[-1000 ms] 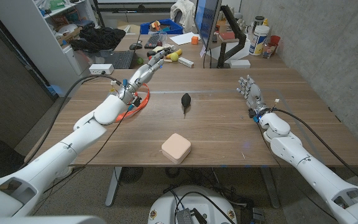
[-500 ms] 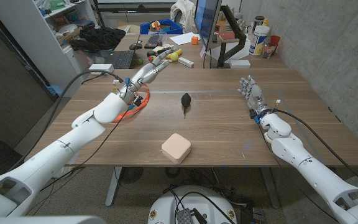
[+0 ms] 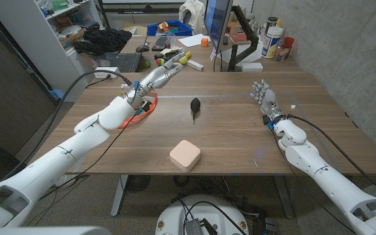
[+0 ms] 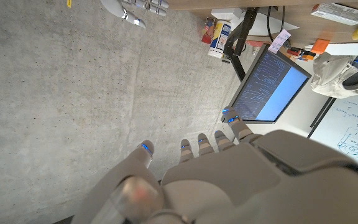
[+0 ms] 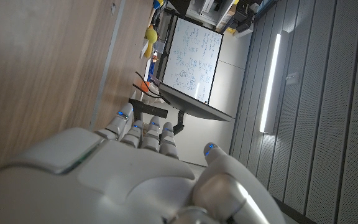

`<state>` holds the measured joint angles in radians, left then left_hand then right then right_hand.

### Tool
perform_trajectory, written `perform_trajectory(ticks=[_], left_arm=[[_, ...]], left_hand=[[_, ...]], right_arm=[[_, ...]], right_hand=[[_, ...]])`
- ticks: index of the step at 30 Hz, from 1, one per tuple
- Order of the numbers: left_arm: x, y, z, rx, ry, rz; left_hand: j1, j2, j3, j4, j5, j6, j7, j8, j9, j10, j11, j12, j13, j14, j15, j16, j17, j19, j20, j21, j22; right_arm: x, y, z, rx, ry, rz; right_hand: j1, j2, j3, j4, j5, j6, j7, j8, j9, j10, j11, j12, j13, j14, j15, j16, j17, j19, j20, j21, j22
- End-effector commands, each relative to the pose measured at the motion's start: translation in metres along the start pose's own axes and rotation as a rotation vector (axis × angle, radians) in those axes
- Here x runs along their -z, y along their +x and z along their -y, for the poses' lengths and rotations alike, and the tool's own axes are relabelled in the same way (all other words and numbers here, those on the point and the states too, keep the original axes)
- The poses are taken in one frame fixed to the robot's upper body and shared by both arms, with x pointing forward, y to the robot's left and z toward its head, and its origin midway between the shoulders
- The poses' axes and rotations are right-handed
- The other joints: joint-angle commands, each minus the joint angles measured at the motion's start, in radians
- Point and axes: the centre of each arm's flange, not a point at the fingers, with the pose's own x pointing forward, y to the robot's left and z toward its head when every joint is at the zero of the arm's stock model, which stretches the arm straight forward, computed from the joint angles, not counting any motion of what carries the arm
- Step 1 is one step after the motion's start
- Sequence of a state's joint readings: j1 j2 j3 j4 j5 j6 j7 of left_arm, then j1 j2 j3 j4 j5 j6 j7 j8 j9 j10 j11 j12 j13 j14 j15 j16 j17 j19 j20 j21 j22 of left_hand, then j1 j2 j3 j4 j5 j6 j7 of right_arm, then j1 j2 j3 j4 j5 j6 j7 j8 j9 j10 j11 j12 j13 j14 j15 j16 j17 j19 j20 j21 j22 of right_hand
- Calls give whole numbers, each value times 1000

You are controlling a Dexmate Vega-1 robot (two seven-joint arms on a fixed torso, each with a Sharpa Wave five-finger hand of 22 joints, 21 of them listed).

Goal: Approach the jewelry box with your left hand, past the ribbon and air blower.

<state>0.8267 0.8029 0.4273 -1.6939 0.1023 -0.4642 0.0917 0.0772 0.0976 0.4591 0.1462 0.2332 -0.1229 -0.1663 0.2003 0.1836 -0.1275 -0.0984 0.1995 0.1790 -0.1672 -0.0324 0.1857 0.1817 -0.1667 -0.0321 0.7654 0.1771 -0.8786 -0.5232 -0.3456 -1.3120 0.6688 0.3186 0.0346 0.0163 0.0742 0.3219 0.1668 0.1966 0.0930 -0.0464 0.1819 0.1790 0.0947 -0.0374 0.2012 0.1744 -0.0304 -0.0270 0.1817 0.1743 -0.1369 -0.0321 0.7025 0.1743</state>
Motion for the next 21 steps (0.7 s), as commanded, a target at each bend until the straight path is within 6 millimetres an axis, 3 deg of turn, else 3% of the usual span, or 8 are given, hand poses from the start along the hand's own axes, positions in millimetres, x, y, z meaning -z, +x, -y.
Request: perform_trajectory(ticks=[1, 21], left_arm=[[-19, 0, 1, 32, 100, 64], [-47, 1, 1, 77, 232, 169]], left_hand=[[14, 15, 4, -3, 7, 9, -5, 2, 3, 0, -8, 3, 4, 3, -30, 6, 2, -76, -4, -4, 2], [15, 13, 3, -2, 8, 18, -15, 3, 3, 9, -18, 4, 4, 6, -36, 7, 1, -71, -5, -9, 2]], right_arm=[[1, -2, 0, 3, -1, -1], [-1, -3, 0, 12, 0, 4]], right_hand=[[5, 70, 6, 3, 6, 9, 2, 8, 5, 9, -1, 3, 6, -4, -3, 5, 4, 2, -38, -2, 5], [4, 70, 5, 3, 6, 10, 3, 8, 5, 10, -1, 3, 6, -3, -3, 6, 4, 4, -37, -7, 6]])
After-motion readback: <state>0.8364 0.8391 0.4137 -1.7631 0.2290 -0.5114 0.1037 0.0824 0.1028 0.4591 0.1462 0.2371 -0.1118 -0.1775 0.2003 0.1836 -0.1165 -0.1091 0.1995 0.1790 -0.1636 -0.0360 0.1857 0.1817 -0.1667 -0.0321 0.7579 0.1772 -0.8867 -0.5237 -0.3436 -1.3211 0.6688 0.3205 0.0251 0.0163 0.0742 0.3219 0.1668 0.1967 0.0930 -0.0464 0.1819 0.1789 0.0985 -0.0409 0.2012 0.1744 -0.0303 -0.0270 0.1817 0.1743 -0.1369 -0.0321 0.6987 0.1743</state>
